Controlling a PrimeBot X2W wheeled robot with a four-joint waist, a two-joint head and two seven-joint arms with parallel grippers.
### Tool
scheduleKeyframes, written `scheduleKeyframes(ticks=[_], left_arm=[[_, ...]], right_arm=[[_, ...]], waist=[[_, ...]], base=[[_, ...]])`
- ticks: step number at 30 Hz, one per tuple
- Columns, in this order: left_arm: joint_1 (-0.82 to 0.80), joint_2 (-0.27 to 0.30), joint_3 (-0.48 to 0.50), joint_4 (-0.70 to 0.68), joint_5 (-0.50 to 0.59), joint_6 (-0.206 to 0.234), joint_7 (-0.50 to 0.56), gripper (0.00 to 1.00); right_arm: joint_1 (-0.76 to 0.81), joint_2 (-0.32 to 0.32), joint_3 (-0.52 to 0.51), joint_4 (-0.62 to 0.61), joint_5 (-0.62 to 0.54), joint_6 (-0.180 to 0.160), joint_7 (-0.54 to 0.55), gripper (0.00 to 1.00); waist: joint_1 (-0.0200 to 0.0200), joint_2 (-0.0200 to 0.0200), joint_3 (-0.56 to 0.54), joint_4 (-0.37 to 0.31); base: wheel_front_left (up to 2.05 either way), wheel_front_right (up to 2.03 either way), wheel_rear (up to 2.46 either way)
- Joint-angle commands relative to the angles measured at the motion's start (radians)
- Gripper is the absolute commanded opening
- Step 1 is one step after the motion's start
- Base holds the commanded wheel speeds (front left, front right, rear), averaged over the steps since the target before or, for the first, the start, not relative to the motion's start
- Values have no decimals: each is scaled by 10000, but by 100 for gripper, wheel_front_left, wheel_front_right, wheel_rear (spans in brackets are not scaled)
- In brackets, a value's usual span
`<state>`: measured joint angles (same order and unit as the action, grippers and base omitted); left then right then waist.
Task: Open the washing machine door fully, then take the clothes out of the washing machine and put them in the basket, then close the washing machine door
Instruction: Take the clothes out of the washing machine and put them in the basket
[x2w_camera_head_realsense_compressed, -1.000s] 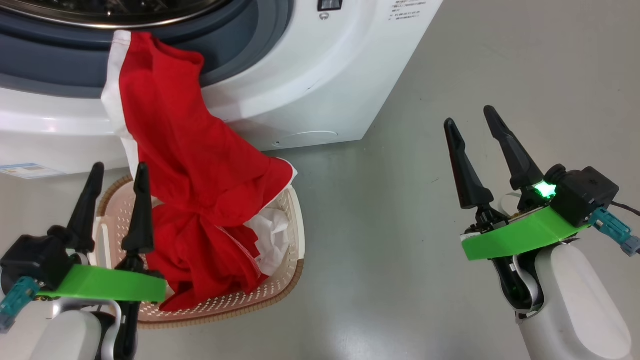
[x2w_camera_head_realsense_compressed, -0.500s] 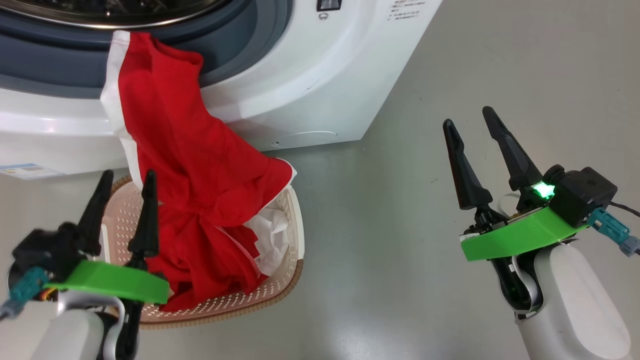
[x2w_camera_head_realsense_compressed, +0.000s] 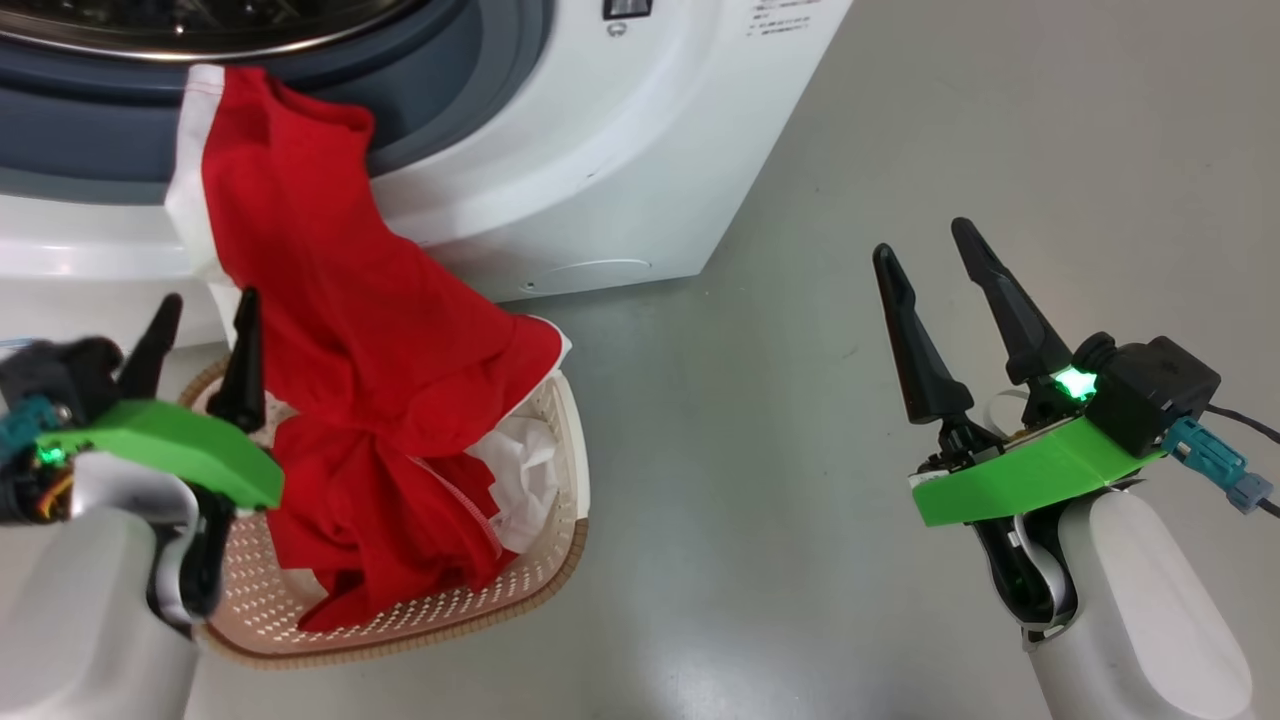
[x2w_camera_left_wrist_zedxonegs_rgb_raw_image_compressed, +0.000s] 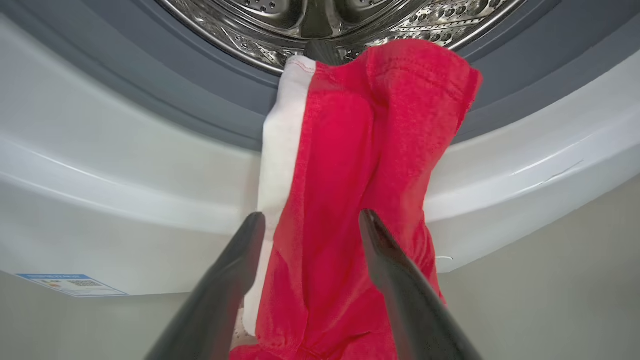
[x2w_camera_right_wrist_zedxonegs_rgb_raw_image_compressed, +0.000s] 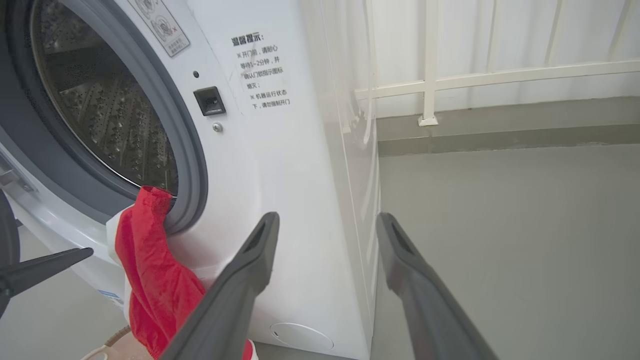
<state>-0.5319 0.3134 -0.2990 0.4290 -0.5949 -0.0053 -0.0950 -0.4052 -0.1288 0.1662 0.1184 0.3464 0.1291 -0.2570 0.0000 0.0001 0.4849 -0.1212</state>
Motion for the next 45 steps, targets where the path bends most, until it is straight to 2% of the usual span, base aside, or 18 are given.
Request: scheduleKeyframes(ticks=[1,9,17,25,26,27,28,29,37,45], left_arm=[[-583,299,331,399,-122,-134,46,100],[-2054,338,309,2858,-184,-570,-62,100],[-3239,196,34,4564,-162,-964,-348,100],[-3884,-116,-422,5442,-208,-1189,-628,100],[-3924,-136,-474,5522,-234,-1204,-647,83],[-3960,-154,-522,5596,-268,-1216,-666,44],[-3994,-168,-572,5655,-296,-1225,-703,25],[-4022,-178,-624,5705,-319,-1232,-746,0],[-3965,-242,-1167,5552,-707,-1251,-1134,0],[-3550,-9,-1709,4878,-1134,-1252,-1430,0]], right_arm=[[164,74,191,-247,60,16,-48,100],[92,198,127,-307,29,16,-48,100],[5,224,113,-307,45,16,-48,100],[17,251,62,-307,22,16,-48,100],[17,252,55,-305,18,16,-48,100],[18,251,50,-303,16,16,-48,100],[18,249,46,-301,15,16,-48,100],[20,248,43,-301,14,16,-48,100],[33,229,48,-266,23,16,-48,100],[91,193,22,-266,5,16,-48,100]], waist=[[0,-1,62,-93],[0,-1,286,-276],[0,-1,389,-349],[0,-1,408,-318],[0,-1,404,-311],[0,-1,400,-304],[0,-1,397,-295],[0,-1,393,-286],[0,-1,329,-185],[0,-1,251,-78]], base=[[0,0,0],[0,0,0],[0,0,0],[0,0,0],[0,0,0],[0,0,0],[0,0,0],[0,0,0],[0,0,0],[0,0,0]])
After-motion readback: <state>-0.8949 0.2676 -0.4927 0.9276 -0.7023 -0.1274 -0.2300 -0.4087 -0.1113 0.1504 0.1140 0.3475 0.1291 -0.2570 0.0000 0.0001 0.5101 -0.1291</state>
